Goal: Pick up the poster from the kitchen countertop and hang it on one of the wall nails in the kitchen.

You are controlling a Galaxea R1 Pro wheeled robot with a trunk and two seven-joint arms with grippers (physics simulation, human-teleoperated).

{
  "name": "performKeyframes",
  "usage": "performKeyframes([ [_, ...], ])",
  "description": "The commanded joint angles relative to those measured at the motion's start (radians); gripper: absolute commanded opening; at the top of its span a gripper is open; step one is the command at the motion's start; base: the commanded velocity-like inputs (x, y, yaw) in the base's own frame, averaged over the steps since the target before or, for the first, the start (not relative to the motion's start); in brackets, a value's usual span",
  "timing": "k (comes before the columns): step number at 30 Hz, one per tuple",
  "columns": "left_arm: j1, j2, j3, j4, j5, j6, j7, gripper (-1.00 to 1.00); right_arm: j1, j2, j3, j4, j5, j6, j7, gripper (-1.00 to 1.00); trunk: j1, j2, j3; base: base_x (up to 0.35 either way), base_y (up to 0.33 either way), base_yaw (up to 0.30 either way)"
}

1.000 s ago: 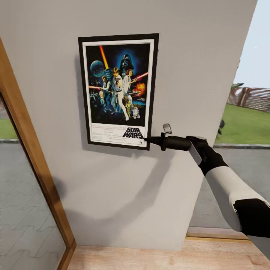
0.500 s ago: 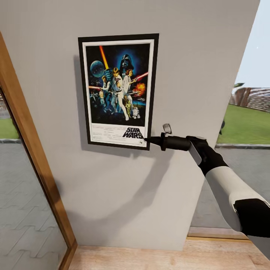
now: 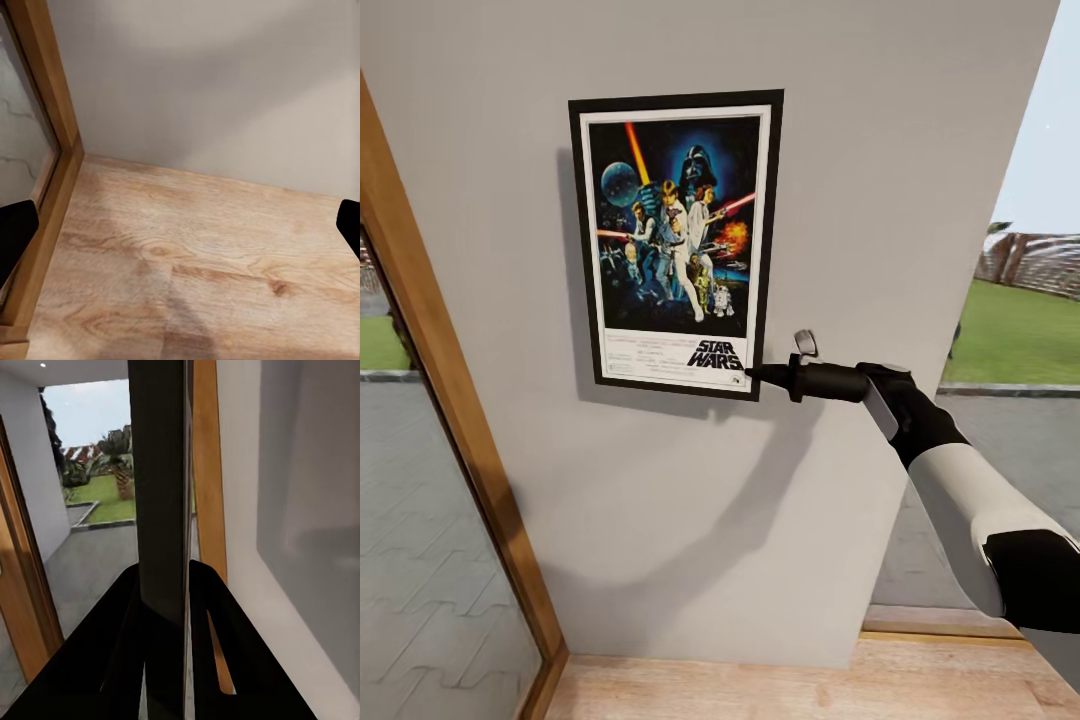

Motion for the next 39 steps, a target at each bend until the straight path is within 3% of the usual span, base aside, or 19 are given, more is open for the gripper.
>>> performKeyframes([
  [1, 0.0, 0.0, 0.002, 0.0, 0.007, 0.001, -0.007, 1.0, -0.001, -0.001, 0.005, 0.001, -0.011, 0.014, 0.002, -1.0, 0.0, -0.001, -0.001, 0.0, 0.016, 0.0],
  [39, 0.0, 0.0, 0.002, 0.0, 0.006, 0.001, -0.007, 1.0, -0.001, -0.001, 0.005, 0.006, -0.011, 0.014, 0.002, -1.0, 0.0, -0.001, -0.001, 0.037, 0.002, 0.0],
])
